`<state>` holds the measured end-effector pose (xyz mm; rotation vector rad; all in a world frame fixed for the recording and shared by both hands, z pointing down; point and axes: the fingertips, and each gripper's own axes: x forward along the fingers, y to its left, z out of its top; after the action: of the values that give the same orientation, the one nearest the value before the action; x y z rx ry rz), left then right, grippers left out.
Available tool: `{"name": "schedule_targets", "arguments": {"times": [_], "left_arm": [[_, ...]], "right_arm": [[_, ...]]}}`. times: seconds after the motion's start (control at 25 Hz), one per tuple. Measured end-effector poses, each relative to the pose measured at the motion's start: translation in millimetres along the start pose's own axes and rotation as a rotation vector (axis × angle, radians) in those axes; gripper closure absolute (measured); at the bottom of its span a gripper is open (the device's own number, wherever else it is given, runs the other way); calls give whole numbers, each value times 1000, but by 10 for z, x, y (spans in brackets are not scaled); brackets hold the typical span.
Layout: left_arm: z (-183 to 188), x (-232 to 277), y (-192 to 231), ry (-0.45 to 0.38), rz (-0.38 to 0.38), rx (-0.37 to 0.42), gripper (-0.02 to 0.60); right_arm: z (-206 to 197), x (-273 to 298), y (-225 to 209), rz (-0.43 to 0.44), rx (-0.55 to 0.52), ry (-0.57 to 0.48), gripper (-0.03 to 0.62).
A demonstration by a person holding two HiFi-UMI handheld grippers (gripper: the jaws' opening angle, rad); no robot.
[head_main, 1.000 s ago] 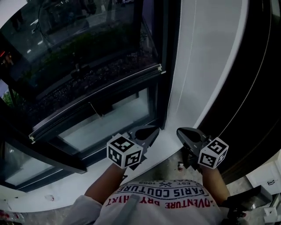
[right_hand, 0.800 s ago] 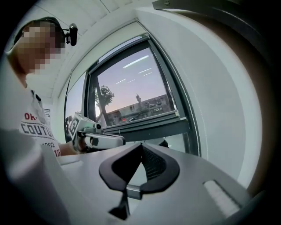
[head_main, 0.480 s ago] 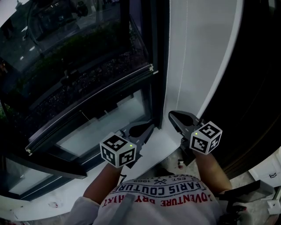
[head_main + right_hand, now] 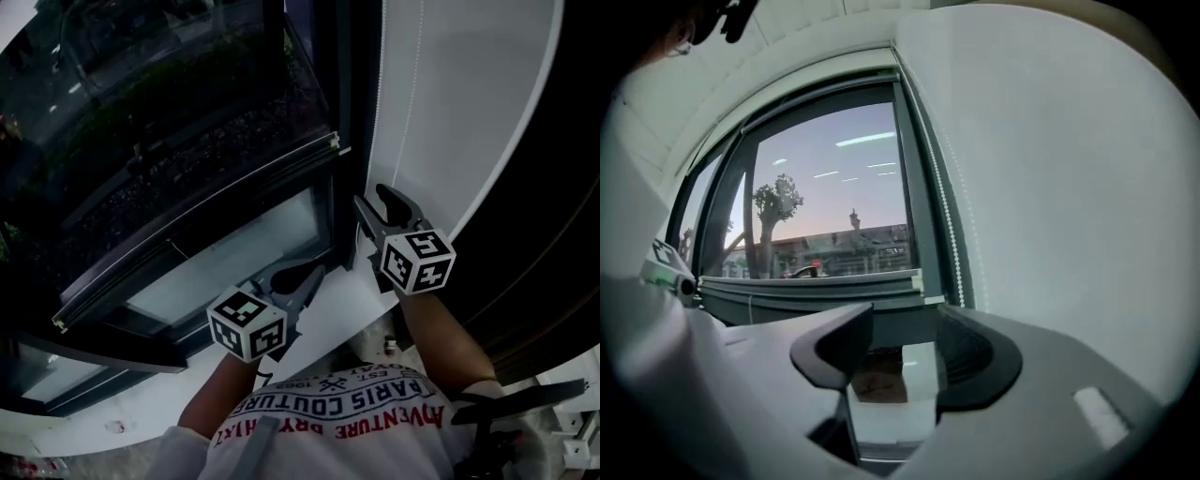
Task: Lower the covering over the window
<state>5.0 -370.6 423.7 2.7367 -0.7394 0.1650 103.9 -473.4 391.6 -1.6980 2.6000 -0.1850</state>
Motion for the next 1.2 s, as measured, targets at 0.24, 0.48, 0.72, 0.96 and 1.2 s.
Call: {"name": "schedule_targets", "arguments": {"times": [0.24, 0.48, 0.72, 0.96, 1.2], "left_arm": [[-67, 55, 210, 12, 37, -32, 580], [-57, 103, 396, 4, 65, -47, 580], [2, 76, 545, -18, 102, -52, 580], [49, 93, 606, -35, 114, -56, 580], [66, 93, 557, -45, 96, -55, 580]], "right_arm": [[-67, 417, -237, -103, -9, -10, 365], [-74, 751, -406, -151, -11, -10, 364], [-40, 868, -543, -184, -12, -26, 387], [4, 906, -596, -200, -35, -32, 475], [-26, 835, -495, -143, -25, -30, 585]]}}
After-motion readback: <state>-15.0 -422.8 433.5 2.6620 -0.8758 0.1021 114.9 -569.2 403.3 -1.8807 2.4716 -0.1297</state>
